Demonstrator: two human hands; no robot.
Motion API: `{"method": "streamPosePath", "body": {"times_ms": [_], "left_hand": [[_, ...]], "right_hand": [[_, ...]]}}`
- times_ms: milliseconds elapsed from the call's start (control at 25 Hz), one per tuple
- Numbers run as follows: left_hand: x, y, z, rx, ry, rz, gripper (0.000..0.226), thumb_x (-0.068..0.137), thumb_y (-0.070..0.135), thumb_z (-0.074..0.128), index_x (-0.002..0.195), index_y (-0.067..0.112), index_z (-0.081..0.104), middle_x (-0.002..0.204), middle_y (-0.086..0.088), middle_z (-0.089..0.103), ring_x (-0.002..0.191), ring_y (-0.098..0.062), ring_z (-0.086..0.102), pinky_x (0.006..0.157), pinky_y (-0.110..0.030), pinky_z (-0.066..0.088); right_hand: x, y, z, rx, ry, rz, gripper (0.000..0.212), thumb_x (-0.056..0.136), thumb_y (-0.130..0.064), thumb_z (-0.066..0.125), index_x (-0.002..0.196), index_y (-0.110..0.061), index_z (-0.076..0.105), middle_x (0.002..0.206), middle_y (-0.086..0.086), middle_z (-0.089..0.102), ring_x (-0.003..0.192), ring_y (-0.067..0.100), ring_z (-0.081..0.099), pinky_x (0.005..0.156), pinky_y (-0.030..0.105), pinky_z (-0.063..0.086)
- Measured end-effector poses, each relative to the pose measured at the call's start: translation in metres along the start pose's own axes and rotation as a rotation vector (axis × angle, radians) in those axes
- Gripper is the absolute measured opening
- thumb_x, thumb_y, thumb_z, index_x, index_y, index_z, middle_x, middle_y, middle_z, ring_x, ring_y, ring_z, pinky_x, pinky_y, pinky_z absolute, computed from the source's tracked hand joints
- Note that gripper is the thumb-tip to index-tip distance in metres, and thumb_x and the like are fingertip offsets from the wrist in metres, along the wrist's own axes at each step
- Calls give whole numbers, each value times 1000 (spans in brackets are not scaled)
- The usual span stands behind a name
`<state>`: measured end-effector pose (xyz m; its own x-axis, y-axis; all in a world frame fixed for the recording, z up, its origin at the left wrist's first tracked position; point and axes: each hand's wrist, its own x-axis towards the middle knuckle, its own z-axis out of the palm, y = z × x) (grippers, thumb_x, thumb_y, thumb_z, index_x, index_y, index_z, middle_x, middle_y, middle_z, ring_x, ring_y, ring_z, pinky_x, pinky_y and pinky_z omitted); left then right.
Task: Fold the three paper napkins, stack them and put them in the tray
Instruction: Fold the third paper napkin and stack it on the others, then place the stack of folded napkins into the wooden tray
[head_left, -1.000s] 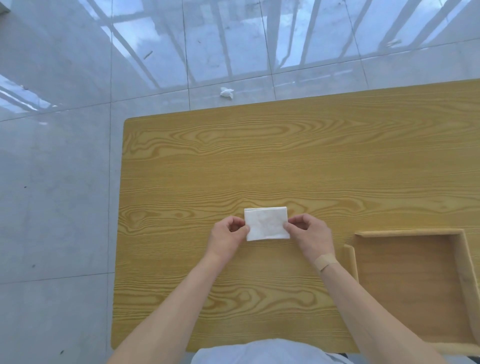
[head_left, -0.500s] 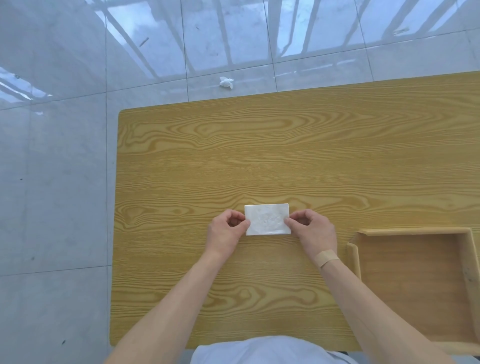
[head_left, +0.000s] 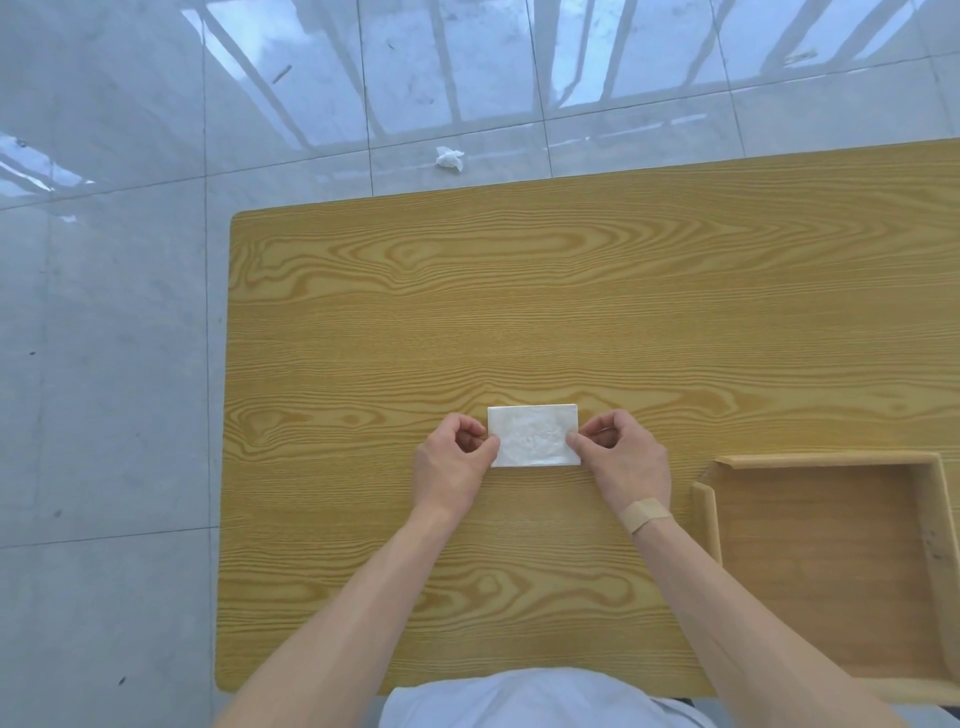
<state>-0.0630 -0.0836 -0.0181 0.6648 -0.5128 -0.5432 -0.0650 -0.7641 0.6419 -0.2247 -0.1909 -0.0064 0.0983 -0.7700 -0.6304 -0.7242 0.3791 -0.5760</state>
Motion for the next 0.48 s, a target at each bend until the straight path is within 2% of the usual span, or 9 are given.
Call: {"method": "streamPosePath", "body": {"times_ms": [160, 280, 360, 480], "left_hand": [[0, -1, -1, 27, 0, 11, 16, 76, 31, 75, 78, 30, 59, 72, 11, 65, 64, 2, 58, 57, -13, 45], [2, 0, -6, 55, 1, 117, 17, 78, 31, 76, 85, 32, 60, 81, 12, 65, 72, -2, 59, 64, -20, 49], [6, 3, -10, 164, -1, 255, 24, 80, 32, 76, 99, 30, 62, 94, 12, 62, 83, -5, 59, 71, -25, 51], [14, 12, -15, 409, -89, 365, 46, 82, 38, 73, 125, 27, 59, 111, 8, 54, 105, -10, 51, 81, -28, 48]], "right_hand": [[1, -1, -1, -4, -6, -13, 18, 79, -36, 76, 83, -27, 62, 76, -9, 70, 71, 7, 64, 57, 22, 41], [3, 0, -2, 17, -5, -38, 23, 79, -41, 76, 89, -28, 60, 77, -10, 67, 73, 9, 65, 59, 23, 42], [4, 0, -1, -67, 14, -165, 31, 80, -41, 76, 105, -30, 61, 88, -10, 65, 81, 11, 63, 67, 25, 46], [8, -4, 2, -376, -8, -408, 55, 82, -39, 74, 133, -31, 54, 118, -7, 54, 108, 14, 50, 85, 31, 45]]}}
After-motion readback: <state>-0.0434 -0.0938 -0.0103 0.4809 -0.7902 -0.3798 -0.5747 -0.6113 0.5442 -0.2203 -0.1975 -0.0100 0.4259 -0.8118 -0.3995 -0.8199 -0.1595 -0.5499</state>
